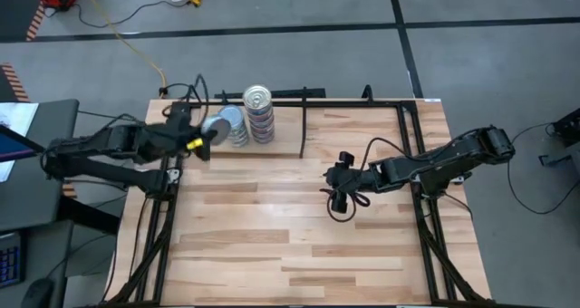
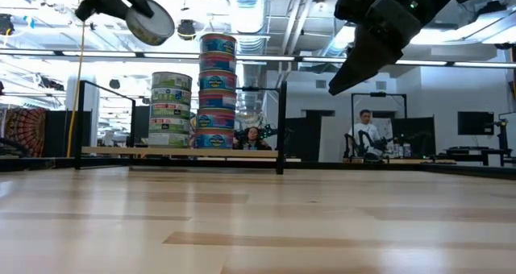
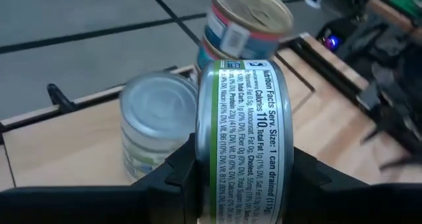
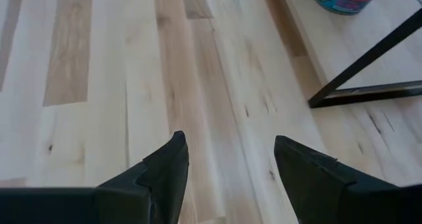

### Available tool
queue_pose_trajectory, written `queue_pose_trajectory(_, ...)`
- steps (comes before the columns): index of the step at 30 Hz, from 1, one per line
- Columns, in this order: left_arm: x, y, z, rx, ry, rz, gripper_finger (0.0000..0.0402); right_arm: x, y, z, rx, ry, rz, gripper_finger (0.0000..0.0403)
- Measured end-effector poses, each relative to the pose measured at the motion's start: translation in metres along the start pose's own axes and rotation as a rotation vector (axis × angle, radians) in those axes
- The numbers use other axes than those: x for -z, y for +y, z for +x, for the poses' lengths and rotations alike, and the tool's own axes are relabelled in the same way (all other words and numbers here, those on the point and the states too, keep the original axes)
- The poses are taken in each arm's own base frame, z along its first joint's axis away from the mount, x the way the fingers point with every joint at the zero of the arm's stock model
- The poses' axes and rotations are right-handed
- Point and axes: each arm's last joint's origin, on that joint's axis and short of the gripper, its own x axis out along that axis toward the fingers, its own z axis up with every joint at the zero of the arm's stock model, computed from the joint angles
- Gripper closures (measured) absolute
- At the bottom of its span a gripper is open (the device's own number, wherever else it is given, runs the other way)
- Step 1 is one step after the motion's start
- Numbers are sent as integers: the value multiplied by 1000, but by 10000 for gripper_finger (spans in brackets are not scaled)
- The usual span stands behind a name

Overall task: Stack canned seafood by type on shelf
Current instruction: Stack the green tuna can on top of the green tuna cans on the shelf

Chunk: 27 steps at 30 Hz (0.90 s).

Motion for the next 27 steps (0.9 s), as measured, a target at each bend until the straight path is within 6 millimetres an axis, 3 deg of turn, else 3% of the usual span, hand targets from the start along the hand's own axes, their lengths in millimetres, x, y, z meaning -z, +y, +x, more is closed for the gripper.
queue_pose_trajectory(11, -27, 9, 42, -35, -37, -64, 267, -1, 4, -1, -53, -10, -1, 150)
queue_pose_trajectory(27, -35, 25, 76, -50, 44, -99, 266, -1, 5, -1, -55, -6, -3, 150)
